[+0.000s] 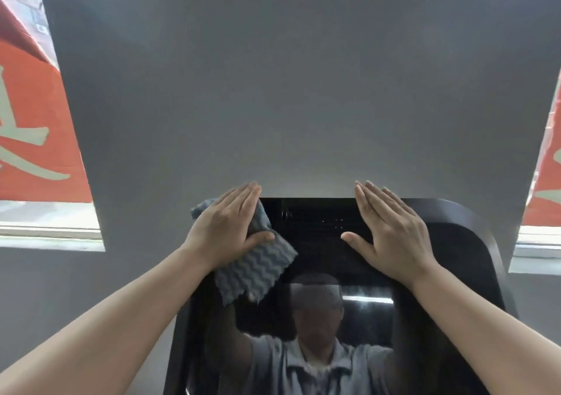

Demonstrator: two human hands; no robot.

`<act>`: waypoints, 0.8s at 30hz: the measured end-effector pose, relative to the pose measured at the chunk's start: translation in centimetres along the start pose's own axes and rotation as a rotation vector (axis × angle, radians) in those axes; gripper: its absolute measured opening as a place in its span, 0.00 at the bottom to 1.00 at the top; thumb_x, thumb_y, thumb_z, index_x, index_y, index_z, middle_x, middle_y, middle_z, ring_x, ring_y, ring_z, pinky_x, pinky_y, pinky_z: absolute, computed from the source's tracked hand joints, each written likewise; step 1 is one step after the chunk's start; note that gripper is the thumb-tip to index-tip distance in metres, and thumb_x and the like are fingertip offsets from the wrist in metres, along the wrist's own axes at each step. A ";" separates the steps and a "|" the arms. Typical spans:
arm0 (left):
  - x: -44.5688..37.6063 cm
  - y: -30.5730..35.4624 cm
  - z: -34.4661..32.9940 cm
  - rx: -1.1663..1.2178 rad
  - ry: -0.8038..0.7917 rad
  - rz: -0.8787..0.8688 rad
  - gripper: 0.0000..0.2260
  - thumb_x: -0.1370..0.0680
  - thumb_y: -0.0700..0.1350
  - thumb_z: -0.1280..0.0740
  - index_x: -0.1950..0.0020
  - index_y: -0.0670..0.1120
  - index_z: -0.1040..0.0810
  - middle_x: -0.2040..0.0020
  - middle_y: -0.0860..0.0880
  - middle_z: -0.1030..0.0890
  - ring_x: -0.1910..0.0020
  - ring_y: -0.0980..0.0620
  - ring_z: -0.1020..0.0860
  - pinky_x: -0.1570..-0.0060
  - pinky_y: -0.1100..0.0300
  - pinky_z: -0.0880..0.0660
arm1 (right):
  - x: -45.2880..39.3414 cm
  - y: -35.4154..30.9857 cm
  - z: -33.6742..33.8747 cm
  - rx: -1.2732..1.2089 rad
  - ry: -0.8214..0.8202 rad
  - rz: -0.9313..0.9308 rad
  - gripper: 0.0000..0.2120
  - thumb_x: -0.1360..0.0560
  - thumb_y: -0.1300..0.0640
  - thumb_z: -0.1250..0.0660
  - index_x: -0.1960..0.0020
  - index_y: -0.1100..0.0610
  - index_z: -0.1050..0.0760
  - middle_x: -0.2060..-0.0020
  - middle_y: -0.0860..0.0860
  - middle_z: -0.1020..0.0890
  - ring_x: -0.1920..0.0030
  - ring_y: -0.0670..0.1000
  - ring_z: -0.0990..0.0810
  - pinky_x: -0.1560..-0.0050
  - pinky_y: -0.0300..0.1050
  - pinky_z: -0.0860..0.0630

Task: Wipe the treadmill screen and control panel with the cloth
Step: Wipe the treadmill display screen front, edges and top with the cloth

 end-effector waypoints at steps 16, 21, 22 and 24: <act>4.0 -0.8 -1.2 0.189 0.019 0.415 0.38 0.21 0.65 0.49 0.22 0.37 0.41 0.22 0.39 0.39 0.22 0.41 0.42 0.22 0.49 0.48 | -6.3 -8.0 -2.4 0.025 -0.450 0.155 0.44 0.22 0.27 0.63 0.20 0.59 0.51 0.21 0.56 0.41 0.20 0.52 0.49 0.21 0.51 0.54; 12.2 0.8 -2.1 0.530 0.102 0.766 0.39 0.22 0.67 0.61 0.19 0.42 0.53 0.18 0.44 0.49 0.20 0.50 0.50 0.22 0.58 0.50 | -10.2 -15.0 -4.9 -0.091 -0.526 0.266 0.44 0.27 0.26 0.72 0.19 0.50 0.60 0.19 0.52 0.48 0.19 0.50 0.55 0.20 0.48 0.58; 13.3 1.4 -2.1 0.520 0.112 0.770 0.42 0.25 0.69 0.67 0.19 0.42 0.54 0.18 0.44 0.50 0.20 0.50 0.51 0.23 0.61 0.54 | -10.4 -15.2 -5.2 -0.090 -0.531 0.271 0.45 0.28 0.25 0.73 0.19 0.50 0.60 0.19 0.52 0.48 0.19 0.50 0.54 0.20 0.49 0.56; 13.9 1.6 -2.1 0.507 0.044 0.743 0.42 0.26 0.69 0.67 0.19 0.43 0.57 0.18 0.45 0.54 0.20 0.51 0.55 0.25 0.64 0.61 | -10.4 -15.2 -5.3 -0.103 -0.515 0.273 0.46 0.27 0.25 0.73 0.19 0.51 0.58 0.19 0.51 0.46 0.19 0.50 0.52 0.20 0.49 0.54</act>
Point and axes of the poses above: each hand's wrist, its own x-axis away from the middle knuckle, its own z-axis out of the back of the hand, y = z × x, the point moved 4 cm from there along -x, towards the middle knuckle
